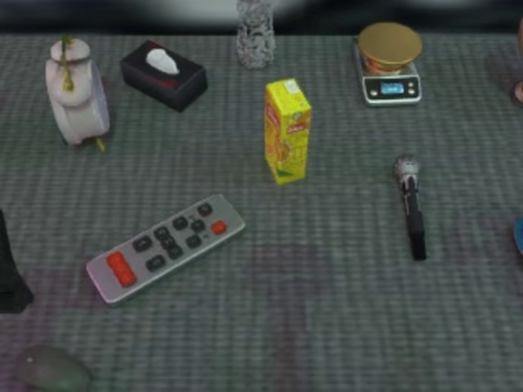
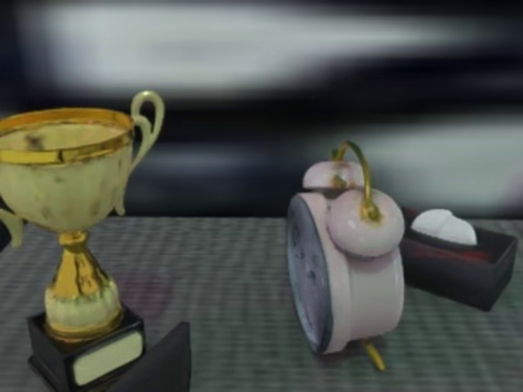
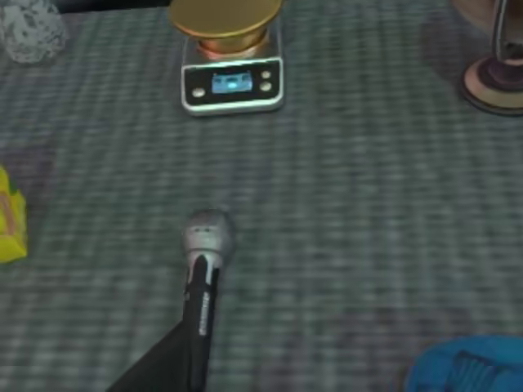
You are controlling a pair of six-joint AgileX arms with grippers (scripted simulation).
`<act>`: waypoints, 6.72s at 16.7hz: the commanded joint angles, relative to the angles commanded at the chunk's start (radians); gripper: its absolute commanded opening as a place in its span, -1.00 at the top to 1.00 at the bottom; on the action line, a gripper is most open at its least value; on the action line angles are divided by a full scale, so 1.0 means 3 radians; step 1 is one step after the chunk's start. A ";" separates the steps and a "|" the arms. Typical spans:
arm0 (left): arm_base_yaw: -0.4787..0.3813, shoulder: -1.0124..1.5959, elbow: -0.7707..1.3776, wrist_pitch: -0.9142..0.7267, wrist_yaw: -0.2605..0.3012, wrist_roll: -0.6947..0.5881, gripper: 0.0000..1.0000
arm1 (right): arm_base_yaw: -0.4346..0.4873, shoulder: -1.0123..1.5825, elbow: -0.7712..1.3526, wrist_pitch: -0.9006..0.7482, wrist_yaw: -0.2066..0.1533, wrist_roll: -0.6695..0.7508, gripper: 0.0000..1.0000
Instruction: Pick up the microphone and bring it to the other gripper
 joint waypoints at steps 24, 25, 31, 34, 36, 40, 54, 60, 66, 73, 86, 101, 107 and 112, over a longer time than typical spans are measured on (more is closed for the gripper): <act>0.0000 0.0000 0.0000 0.0000 0.0000 0.0000 -1.00 | 0.0774 0.4529 0.3273 -0.2129 0.0074 0.0843 -1.00; 0.0000 0.0000 0.0000 0.0000 0.0000 0.0000 -1.00 | 0.0775 0.4574 0.3232 -0.2050 0.0075 0.0840 -1.00; 0.0000 0.0000 0.0000 0.0000 0.0000 0.0000 -1.00 | 0.0767 0.5005 0.2866 -0.1215 0.0078 0.0837 -1.00; 0.0000 0.0000 0.0000 0.0000 0.0000 0.0000 -1.00 | 0.0767 0.5084 0.2806 -0.1102 0.0079 0.0838 -1.00; 0.0000 0.0000 0.0000 0.0000 0.0000 0.0000 -1.00 | 0.0767 0.5084 0.2806 -0.1102 0.0079 0.0838 -1.00; 0.0000 0.0000 0.0000 0.0000 0.0000 0.0000 -1.00 | 0.0767 0.5084 0.2806 -0.1102 0.0079 0.0838 -0.55; 0.0000 0.0000 0.0000 0.0000 0.0000 0.0000 -1.00 | 0.0767 0.5084 0.2806 -0.1102 0.0079 0.0838 1.00; 0.0000 0.0000 0.0000 0.0000 0.0000 0.0000 -1.00 | 0.0768 0.4907 0.2874 -0.1167 0.0137 0.0798 1.00; 0.0000 0.0000 0.0000 0.0000 0.0000 0.0000 -1.00 | 0.0780 0.4781 0.2716 -0.0468 -0.0095 0.0617 1.00; 0.0000 0.0000 0.0000 0.0000 0.0000 0.0000 -1.00 | 0.0769 0.4421 0.2128 0.1566 -0.0683 0.0171 1.00; 0.0000 0.0000 0.0000 0.0000 0.0000 0.0000 -1.00 | 0.0735 0.3683 0.1388 0.3943 -0.1404 -0.0434 1.00; 0.0000 0.0000 0.0000 0.0000 0.0000 0.0000 -1.00 | 0.1637 0.2793 0.0862 0.3734 -0.0557 -0.0366 1.00; 0.0000 0.0000 0.0000 0.0000 0.0000 0.0000 -1.00 | 0.1634 0.2795 0.0864 0.3735 -0.0559 -0.0364 1.00; -0.0003 0.0006 0.0005 0.0002 0.0004 0.0000 -1.00 | 0.1638 0.2792 0.0861 0.3734 -0.0556 -0.0366 1.00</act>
